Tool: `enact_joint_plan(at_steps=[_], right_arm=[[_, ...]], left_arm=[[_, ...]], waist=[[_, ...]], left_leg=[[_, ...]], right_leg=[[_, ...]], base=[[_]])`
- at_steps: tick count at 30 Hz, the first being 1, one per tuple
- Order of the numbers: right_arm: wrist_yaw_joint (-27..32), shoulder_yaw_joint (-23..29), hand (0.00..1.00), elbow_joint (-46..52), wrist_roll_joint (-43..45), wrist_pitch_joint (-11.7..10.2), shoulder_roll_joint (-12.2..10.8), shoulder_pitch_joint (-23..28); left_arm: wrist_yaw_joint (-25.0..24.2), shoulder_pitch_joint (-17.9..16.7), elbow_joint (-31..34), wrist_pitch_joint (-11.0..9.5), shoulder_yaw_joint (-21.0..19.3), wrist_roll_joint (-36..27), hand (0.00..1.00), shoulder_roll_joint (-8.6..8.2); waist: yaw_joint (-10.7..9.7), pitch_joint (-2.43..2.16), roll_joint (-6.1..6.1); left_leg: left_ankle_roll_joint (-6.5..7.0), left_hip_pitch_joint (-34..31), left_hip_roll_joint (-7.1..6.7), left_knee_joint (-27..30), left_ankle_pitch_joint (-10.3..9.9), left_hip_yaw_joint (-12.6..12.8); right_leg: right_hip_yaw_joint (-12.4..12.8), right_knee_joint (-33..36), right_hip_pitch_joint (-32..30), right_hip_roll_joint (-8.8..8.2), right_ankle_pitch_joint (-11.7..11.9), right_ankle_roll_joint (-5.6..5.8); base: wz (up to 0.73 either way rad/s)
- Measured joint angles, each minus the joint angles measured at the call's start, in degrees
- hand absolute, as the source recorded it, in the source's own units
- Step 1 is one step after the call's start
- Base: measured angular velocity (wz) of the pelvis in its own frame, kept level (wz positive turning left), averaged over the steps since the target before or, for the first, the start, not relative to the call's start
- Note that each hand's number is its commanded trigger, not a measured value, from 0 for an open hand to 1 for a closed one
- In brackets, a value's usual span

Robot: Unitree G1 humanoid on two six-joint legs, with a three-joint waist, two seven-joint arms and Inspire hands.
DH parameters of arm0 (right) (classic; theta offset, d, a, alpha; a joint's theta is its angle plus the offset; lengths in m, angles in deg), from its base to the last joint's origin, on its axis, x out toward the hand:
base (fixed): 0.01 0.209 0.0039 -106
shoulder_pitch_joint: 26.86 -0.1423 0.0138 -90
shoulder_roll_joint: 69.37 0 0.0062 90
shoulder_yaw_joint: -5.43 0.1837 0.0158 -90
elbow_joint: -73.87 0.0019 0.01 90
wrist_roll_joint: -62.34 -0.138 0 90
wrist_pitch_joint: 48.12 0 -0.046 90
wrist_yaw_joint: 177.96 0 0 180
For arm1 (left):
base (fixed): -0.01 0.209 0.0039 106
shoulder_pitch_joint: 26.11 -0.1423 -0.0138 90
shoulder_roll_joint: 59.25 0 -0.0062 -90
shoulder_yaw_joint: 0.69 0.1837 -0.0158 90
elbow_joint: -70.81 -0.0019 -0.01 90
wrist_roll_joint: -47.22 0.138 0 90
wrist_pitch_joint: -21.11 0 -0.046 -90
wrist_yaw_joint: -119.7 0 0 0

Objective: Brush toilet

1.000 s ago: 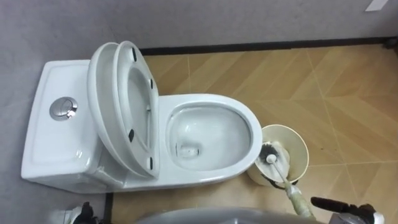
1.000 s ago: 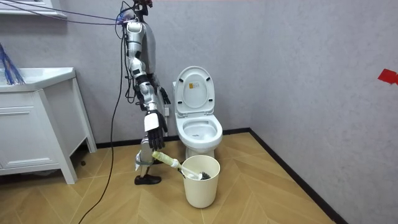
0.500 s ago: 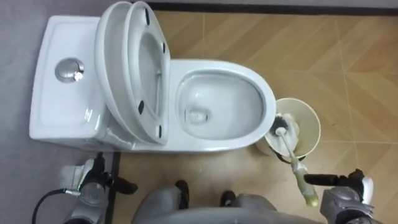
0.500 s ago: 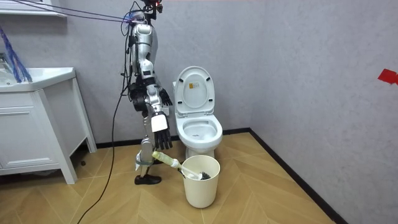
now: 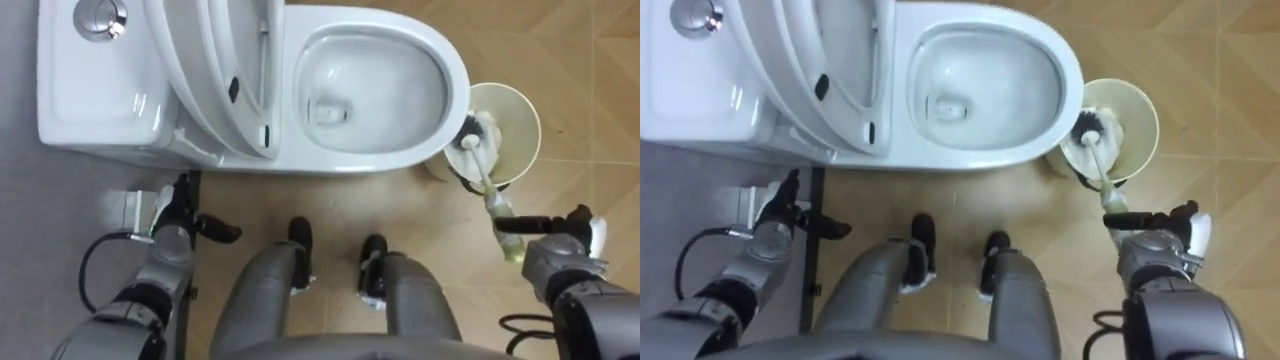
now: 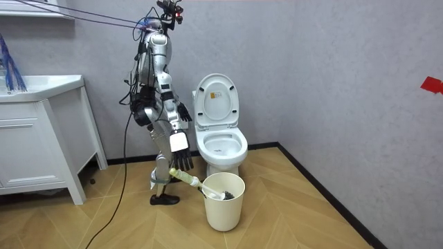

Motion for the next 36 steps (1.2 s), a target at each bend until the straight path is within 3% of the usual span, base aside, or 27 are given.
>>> enact_joint_plan(at_steps=[6, 13, 23, 25, 33, 34, 35, 36], right_arm=[[-0.5, -1.6, 0.0, 0.1, -0.2, 0.4, 1.9, -1.7], [-0.6, -2.8, 0.0, 0.5, -1.9, 0.1, 3.7, -3.1], [-3.0, -5.6, 0.0, 0.7, -3.4, 0.1, 4.6, -4.6], [-3.6, -6.8, 0.0, 0.7, -3.5, 0.1, 5.2, -4.5], [-5.0, -8.4, 0.0, 0.7, -5.2, -0.3, 6.3, -5.2], [-5.0, -8.8, 0.27, 0.7, -5.2, -0.3, 6.4, -5.2], [-5.2, -9.1, 0.83, 0.8, -5.2, -0.4, 6.4, -5.4], [-5.5, -9.1, 1.0, 0.7, -5.2, -0.5, 6.6, -5.6]], left_arm=[[0.2, 2.2, 3.5, 0.0, 2.3, -0.1, 0.0, 0.43], [1.3, 2.6, 5.5, -0.5, 6.1, -1.3, 0.0, 0.81], [4.3, 4.1, 9.3, -1.0, 6.2, -1.2, 0.0, 2.45], [4.6, 4.1, 9.4, -1.0, 6.2, -1.3, 0.0, 2.44], [4.6, 4.3, 9.5, -0.9, 6.3, -1.3, 0.0, 2.52], [4.6, 4.5, 9.5, -0.9, 6.3, -1.3, 0.0, 2.53], [4.6, 4.9, 9.6, -0.9, 6.4, -1.3, 0.0, 2.54], [4.6, 5.3, 9.6, -1.0, 6.9, -1.3, 0.0, 2.55]], waist=[[0.1, 0.44, 0.33], [0.2, 0.66, 0.67], [2.2, 0.74, 1.02], [2.8, 1.08, 1.78], [3.3, 1.04, 2.22], [3.3, 1.04, 2.22], [3.2, 1.04, 2.21], [3.3, 1.04, 2.22]], left_leg=[[-0.1, -8.1, -0.79, 4.6, 0.0, -0.7], [-0.45, -14.5, -0.91, 9.4, -1.0, -1.4], [-1.31, -23.7, -0.8, 17.5, -2.6, -2.0], [-1.46, -24.3, -0.79, 18.6, -2.9, -2.2], [-1.9, -28.3, -0.91, 21.1, -3.0, -2.1], [-1.94, -28.7, -0.91, 21.5, -3.1, -2.1], [-2.03, -29.4, -0.92, 22.1, -3.3, -2.2], [-2.07, -30.0, -0.93, 22.6, -3.3, -2.2]], right_leg=[[-0.7, 7.1, -8.4, -1.54, -2.5, -0.59], [-1.4, 12.0, -14.3, -2.09, -4.1, -1.18], [-1.6, 21.0, -23.4, -3.03, -7.0, -2.69], [-2.1, 21.7, -23.6, -3.08, -7.2, -3.03], [-2.4, 25.3, -27.8, -3.88, -8.1, -4.09], [-2.5, 25.6, -28.1, -3.85, -8.1, -4.15], [-2.5, 26.2, -28.7, -3.83, -8.3, -4.28], [-2.5, 26.7, -29.3, -3.84, -8.4, -4.35]], base=[[0.18], [0.08], [0.05], [0.04], [0.03], [0.03], [0.0], [0.0]])
